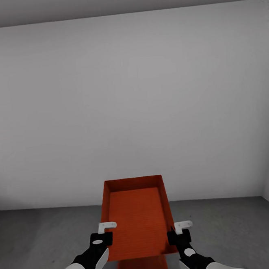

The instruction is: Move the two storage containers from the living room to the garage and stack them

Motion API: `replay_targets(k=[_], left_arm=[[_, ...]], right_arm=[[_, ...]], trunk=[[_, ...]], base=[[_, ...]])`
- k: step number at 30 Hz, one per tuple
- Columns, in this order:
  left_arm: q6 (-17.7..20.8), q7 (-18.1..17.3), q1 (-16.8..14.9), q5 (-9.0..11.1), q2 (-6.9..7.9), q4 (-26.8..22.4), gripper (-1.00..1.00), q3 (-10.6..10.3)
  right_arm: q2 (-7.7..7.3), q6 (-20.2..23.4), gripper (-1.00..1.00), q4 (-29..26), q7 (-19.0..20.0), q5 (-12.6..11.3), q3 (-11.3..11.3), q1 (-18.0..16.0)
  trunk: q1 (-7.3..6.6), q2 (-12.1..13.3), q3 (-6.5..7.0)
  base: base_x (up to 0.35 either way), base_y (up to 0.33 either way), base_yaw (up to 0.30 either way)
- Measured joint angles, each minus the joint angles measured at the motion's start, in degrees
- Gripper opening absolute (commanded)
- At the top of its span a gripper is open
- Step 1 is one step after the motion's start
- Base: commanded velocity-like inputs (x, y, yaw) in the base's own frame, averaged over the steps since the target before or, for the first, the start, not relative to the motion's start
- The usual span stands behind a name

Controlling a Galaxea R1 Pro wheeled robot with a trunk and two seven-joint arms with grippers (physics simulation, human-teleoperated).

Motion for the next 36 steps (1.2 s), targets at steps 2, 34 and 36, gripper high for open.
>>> replay_targets(k=[2,34,36], left_arm=[[0.0,0.01,0.0,-0.02,-0.01,0.02,-1.0,0.03],[0.22,0.0,-0.01,-0.22,-0.01,-0.08,-1.0,0.11],[0.31,0.01,-0.01,-0.29,-0.02,-0.17,-1.0,0.12]], right_arm=[[-0.01,0.01,-1.0,0.0,0.0,-0.01,0.01,0.0],[0.01,0.08,-1.0,0.0,0.03,-0.07,-0.06,0.01],[0.01,0.07,-1.0,0.01,0.05,-0.1,-0.11,0.0]], trunk=[[-0.01,0.0,0.0],[-0.01,-0.01,0.0],[-0.01,-0.01,0.0]], base=[[-0.049,-0.071,0.0],[-0.003,-0.004,0.0],[0.021,0.0,0.0]])
